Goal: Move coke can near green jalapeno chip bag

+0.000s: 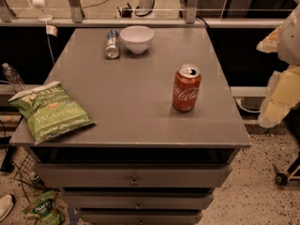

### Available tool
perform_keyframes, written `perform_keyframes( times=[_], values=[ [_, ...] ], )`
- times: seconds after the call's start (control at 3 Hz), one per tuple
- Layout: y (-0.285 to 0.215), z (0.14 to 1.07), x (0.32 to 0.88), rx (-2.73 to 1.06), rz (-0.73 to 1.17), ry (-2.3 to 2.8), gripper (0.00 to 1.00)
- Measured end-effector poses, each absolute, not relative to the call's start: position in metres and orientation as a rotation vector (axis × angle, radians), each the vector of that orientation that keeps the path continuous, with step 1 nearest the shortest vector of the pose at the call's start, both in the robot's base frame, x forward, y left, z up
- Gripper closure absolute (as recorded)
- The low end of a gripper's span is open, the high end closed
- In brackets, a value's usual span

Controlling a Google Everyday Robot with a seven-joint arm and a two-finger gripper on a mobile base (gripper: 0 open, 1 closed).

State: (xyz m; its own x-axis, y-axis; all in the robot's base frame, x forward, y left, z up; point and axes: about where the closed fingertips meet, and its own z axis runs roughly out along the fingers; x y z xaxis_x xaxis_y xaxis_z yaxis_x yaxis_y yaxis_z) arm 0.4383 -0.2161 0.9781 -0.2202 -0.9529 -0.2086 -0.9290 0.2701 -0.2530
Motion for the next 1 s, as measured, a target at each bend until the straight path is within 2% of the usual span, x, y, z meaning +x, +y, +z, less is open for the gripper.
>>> perform_keyframes(
  times=[0.33,1.0],
  values=[
    [-0.216,0.978,0.438,-1.721,-0.105,2.226,0.00],
    [-0.207,0.957,0.481,-1.682,0.094,2.088,0.00]
  ],
)
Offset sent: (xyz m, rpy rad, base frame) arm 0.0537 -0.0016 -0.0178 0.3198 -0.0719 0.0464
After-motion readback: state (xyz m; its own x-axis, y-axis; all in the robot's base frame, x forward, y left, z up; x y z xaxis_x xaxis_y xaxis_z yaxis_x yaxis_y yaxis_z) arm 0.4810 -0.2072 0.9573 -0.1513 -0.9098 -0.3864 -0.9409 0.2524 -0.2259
